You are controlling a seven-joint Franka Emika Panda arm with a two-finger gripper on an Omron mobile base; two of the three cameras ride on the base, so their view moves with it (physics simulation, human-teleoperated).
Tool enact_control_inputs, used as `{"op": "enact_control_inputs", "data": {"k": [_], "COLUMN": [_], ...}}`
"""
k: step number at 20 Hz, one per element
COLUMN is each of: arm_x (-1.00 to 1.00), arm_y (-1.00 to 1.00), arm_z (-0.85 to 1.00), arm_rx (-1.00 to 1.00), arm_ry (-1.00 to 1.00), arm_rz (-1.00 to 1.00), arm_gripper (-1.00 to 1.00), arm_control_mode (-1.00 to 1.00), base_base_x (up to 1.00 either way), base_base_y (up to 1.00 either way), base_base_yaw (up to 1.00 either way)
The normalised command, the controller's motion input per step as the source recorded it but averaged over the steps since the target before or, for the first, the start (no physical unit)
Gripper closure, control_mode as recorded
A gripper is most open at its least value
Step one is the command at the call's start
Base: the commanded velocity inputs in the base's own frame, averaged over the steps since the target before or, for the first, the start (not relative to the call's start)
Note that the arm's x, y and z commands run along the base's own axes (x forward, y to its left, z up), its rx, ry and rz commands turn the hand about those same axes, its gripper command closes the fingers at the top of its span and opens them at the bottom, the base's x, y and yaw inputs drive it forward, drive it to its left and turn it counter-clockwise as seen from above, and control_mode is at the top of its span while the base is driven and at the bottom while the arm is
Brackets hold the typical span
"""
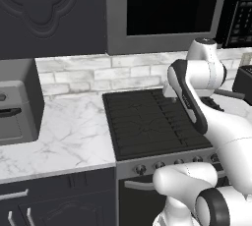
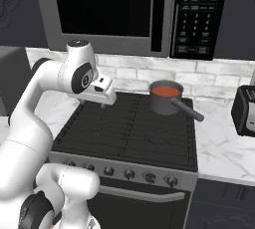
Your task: Wait until the marinara sauce is simmered to a deep red color and then turn off the stove.
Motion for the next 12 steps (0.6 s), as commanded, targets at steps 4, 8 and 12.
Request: {"op": "enact_control_inputs", "data": {"k": [4,8,12], "arm_x": [0.00,0.00,0.00], "arm_y": [0.00,0.00,0.00], "arm_z": [0.00,0.00,0.00], "arm_rx": [0.00,0.00,0.00], "arm_ry": [0.00,0.00,0.00], "arm_rz": [0.00,0.00,0.00], "arm_gripper": [-1.00,-1.00,-1.00], "arm_control_mode": [-1.00,-1.00,-1.00], "base_base_x": [0.00,0.00,0.00], "base_base_y": [0.00,0.00,0.00], "base_base_yaw": [0.00,0.00,0.00]}}
